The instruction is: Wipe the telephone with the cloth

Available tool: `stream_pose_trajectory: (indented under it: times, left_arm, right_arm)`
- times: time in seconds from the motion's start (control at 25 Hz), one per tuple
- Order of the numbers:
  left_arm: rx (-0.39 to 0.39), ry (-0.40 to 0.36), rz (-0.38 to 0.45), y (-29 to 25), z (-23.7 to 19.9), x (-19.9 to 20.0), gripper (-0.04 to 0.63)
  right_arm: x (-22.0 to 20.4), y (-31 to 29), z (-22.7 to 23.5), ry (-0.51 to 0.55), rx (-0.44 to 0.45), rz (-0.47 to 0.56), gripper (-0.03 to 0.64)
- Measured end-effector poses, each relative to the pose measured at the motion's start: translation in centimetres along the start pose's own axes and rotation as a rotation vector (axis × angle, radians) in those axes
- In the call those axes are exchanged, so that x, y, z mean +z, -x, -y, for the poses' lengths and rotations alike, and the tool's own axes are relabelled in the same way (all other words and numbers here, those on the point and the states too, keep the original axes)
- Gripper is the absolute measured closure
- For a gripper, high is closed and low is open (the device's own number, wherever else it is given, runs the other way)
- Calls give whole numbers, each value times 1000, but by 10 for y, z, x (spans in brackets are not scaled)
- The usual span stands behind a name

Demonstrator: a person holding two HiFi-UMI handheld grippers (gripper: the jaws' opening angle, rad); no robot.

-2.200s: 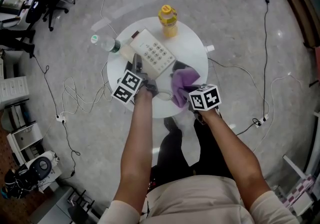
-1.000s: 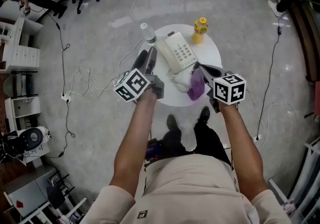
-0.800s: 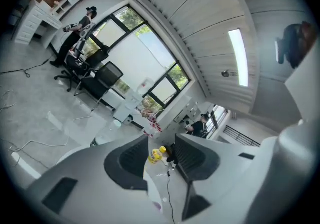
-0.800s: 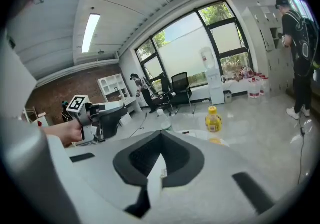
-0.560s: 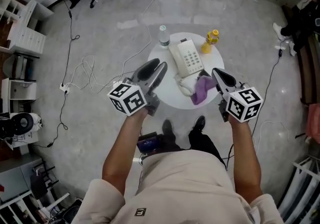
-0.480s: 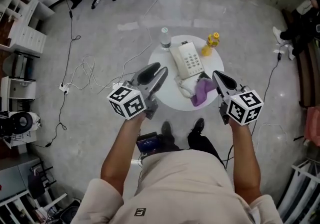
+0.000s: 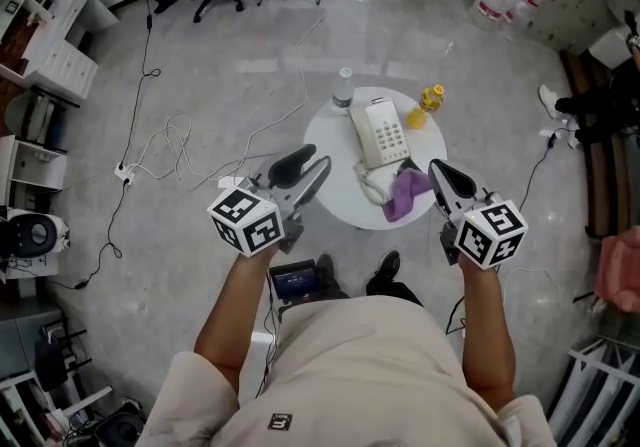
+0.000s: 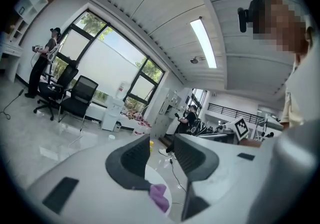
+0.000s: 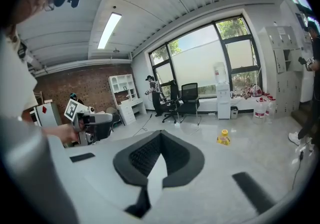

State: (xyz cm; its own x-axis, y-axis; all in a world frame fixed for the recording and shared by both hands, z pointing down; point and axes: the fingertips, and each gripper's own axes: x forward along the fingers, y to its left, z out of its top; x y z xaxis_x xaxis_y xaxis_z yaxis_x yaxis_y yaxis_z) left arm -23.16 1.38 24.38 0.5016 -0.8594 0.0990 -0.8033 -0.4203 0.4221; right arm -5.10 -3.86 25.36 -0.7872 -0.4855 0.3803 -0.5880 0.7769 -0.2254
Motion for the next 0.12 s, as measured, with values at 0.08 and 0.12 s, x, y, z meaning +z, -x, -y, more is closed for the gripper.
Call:
stream_pose_trajectory:
  times: [0.08,0.12]
  left_arm:
    - [3,3,1,18,1,7,449]
    - [4,4,2,27,1,11,449]
  right_arm:
    - [4,5,-18,1,-6,-2,626]
    - [6,8,-26,2,-9,-4,626]
